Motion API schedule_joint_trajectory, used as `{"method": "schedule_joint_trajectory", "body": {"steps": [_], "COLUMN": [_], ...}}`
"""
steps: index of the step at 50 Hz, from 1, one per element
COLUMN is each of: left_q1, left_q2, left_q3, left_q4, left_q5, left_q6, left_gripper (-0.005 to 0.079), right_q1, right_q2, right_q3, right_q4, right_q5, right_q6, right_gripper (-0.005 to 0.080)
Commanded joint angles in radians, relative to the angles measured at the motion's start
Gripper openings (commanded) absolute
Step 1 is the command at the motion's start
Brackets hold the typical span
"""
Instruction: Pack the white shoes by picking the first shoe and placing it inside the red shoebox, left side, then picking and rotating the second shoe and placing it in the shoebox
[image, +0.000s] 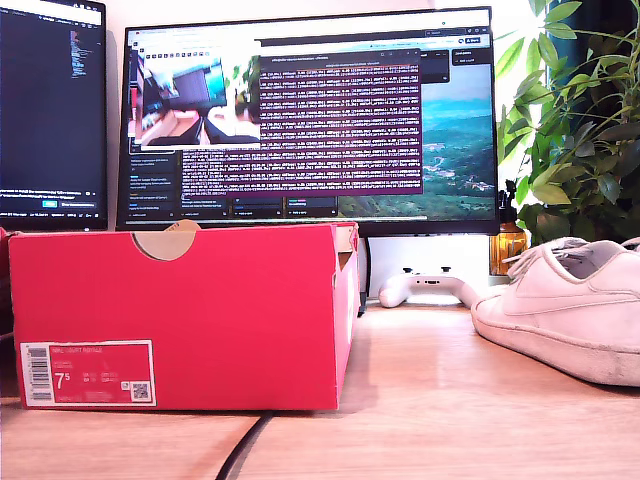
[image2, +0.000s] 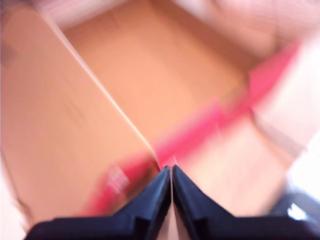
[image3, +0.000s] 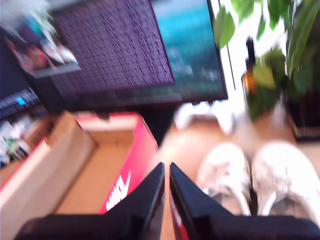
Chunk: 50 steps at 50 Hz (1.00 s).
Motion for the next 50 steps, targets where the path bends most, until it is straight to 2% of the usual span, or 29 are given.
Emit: {"method": "schedule_joint_trajectory", "body": {"steps": [1,6,13,26,34,41,50], "left_q1": [-0.05,-0.133,-0.221,-0.277,-0.303,-0.32,-0.33], "left_q2": [0.026,0.077,0.128,0.301,0.383,0.422,0.448], "left_q3": [-0.008,-0.008,-0.008,-0.009,-0.009,-0.009,-0.009], "left_q4": [-0.026,-0.053,0.005,0.087,0.177,0.238,0.28], "left_q5": [-0.064,-0.169,-0.276,-0.405,-0.46,-0.462,-0.462], "left_q6": [0.019,0.019,0.018,0.006,0.007,0.007,0.007], "left_gripper": [-0.0018,-0.0018,-0.0018,-0.0018,-0.0018,-0.0018,-0.0018], "right_q1": [0.008,0.008,0.01,0.032,0.067,0.11,0.158], "right_q2": [0.048,0.118,0.192,0.304,0.357,0.411,0.522], "right_q3": [0.027,0.063,0.074,0.083,0.15,0.22,0.254], "right_q4": [-0.038,-0.085,-0.099,-0.203,-0.304,-0.376,-0.449], "right_q5": [-0.003,-0.002,-0.006,-0.009,-0.005,0.003,0.008], "right_q6": [-0.009,-0.04,-0.054,-0.053,-0.06,-0.064,-0.064], "right_gripper": [-0.0011,-0.0011,-0.0011,-0.0011,-0.001,0.0008,0.0137]}}
